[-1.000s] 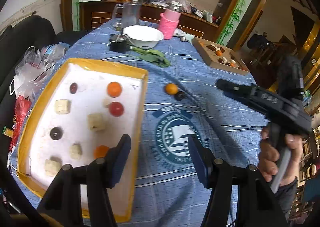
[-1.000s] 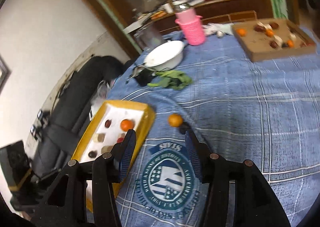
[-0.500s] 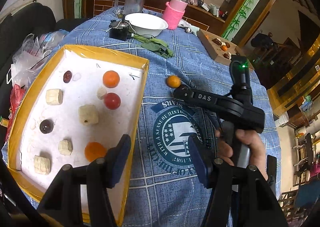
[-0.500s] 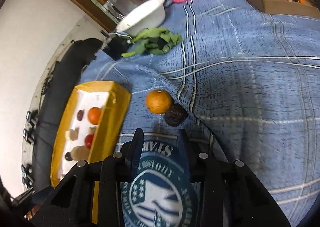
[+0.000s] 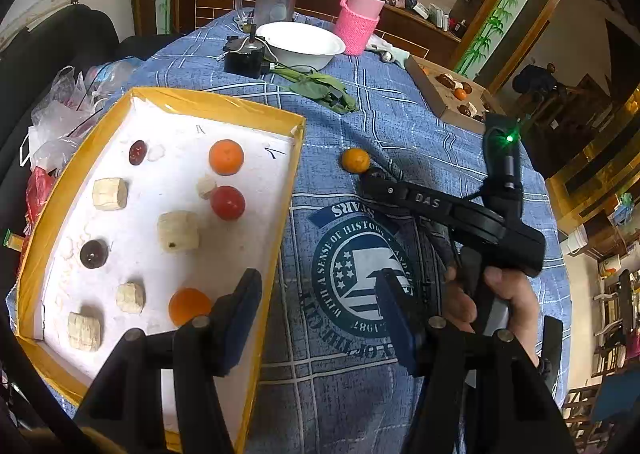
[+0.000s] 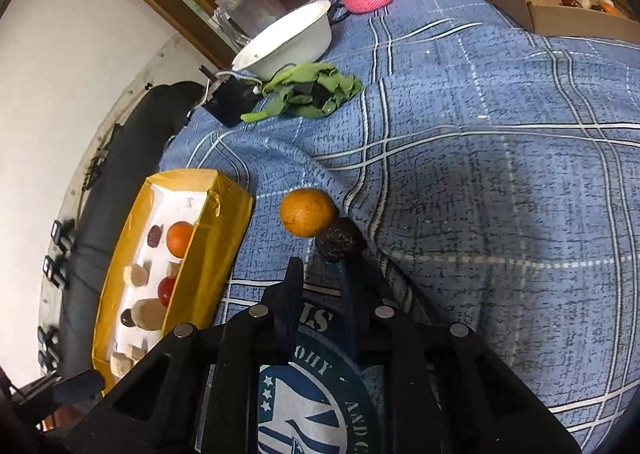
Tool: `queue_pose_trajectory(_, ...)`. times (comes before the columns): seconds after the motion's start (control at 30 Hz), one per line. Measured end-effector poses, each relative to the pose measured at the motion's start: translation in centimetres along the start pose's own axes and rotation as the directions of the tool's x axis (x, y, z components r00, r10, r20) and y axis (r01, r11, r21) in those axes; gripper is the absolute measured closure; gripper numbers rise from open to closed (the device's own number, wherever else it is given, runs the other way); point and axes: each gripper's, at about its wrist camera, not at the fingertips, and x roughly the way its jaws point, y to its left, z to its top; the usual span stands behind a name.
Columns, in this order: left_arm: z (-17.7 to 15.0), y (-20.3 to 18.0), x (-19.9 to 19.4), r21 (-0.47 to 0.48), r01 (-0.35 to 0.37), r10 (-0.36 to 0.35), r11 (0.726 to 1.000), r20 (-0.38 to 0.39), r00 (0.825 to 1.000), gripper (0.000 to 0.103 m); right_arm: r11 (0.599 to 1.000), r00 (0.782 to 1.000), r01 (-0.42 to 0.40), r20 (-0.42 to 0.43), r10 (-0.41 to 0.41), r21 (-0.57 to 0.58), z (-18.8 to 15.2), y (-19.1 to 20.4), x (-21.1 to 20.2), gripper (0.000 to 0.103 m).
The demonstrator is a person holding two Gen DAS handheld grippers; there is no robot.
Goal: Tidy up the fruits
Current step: 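Move the right tool to the dark ball beside the loose tangerine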
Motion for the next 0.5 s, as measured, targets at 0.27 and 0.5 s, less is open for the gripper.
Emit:
queue_pose_trajectory(0.27, 0.6, -0.3, 0.9, 0.007, 0.010, -0.010, 1.000, -0.013, 1.000, 0.041, 0.993, 0.998, -0.059, 0.011, 0.058, 0.098, 0.7, -2.1, -0.1, 0.079)
queue_pose_trajectory(0.5, 0.7, 0.3, 1.5, -0.003, 0.017, -0.017, 1.000, -0.030, 0.999, 0.041, 0.976, 0.993, -0.115, 0.020, 0.114, 0.186, 1.2, -3.5, 0.1, 0.074)
